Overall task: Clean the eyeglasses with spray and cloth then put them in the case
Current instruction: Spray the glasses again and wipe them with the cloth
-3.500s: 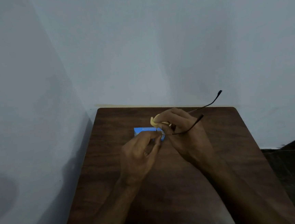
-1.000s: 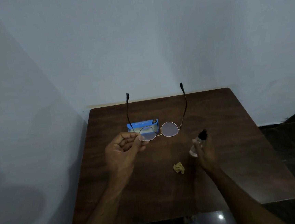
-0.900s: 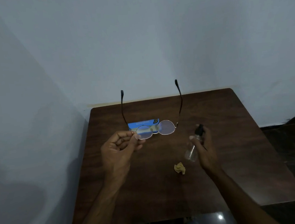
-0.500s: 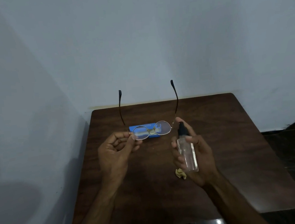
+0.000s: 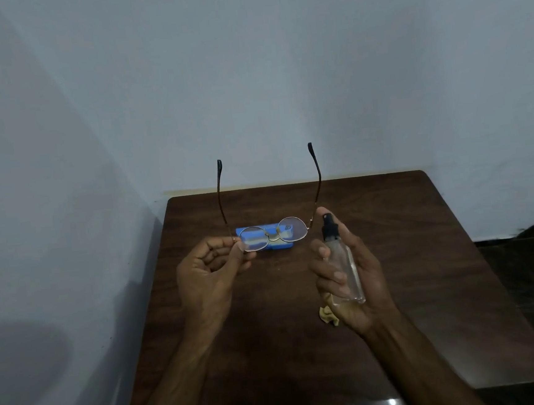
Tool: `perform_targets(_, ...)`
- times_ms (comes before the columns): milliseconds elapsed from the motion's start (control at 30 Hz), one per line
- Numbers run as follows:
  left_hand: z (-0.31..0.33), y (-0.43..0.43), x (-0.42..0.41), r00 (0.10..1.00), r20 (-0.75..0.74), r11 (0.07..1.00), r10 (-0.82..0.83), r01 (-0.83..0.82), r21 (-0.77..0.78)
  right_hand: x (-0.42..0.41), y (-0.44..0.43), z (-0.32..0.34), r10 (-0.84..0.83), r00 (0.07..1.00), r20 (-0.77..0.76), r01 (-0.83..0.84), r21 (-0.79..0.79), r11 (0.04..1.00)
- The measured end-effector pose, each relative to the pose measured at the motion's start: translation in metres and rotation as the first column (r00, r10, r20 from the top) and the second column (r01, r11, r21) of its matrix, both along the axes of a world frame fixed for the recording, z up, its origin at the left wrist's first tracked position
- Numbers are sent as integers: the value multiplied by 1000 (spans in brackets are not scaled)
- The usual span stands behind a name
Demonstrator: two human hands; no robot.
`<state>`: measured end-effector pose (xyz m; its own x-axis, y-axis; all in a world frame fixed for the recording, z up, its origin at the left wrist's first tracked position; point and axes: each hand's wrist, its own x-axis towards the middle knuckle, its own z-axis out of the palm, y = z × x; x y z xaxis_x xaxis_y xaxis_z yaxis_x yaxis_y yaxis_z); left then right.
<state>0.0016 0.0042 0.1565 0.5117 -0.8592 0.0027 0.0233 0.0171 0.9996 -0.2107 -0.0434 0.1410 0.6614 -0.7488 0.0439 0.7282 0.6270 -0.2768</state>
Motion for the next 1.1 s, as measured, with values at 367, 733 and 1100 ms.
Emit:
perform_targets(367,-2,-1,6,1000,-10,1000,4,-4,7,20,9,1,-80,996,-35,83,98,992)
perform_targets(733,-6,-2,14,1000,5,1000,9,-9,27,27,1,12,-133,981,-138,143,68,987)
perform_targets(1100,-13,-3,16,1000,5,1000,5,-5,17,26,-17,37,-196,957,-214,180,-93,979)
